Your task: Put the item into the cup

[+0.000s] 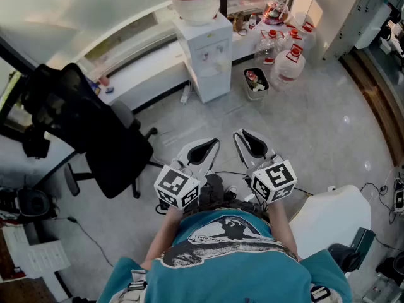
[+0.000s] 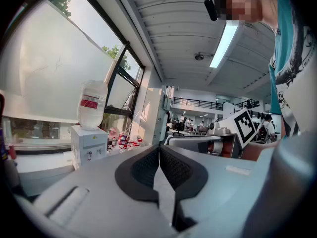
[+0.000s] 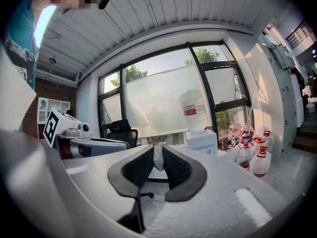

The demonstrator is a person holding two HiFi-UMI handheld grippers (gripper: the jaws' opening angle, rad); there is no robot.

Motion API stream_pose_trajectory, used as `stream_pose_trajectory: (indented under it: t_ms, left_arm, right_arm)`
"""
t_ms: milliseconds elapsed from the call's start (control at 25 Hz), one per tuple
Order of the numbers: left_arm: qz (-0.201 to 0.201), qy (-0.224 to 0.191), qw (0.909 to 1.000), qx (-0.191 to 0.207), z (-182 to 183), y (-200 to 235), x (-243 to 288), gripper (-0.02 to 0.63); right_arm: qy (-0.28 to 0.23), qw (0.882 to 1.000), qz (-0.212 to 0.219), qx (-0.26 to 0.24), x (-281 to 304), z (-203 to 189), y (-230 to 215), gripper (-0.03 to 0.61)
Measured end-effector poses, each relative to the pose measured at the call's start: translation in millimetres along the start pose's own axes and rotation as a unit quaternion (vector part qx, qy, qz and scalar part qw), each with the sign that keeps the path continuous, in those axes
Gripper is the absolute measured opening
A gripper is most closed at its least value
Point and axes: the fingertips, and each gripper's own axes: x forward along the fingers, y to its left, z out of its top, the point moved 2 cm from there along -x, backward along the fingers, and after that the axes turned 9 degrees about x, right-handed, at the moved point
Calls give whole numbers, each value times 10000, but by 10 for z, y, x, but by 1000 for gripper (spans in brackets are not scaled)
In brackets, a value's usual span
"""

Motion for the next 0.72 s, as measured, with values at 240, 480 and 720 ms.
stream_pose_trajectory:
  t_ms: [240,480,720]
  left_arm:
    - [40,66,10000,2,-49,-88,4,8]
    - [16,159,9999,-31,-106,-200,-20,9]
    - [-20,271,9996,27,-104,-244,17,9]
  right_arm:
    - [89,9998,-30,167,-102,-105,-33,54]
    - [77,9996,-11,274,-204,-136,-27,54]
    - [139,9994,-10,314,-309,-217,6,54]
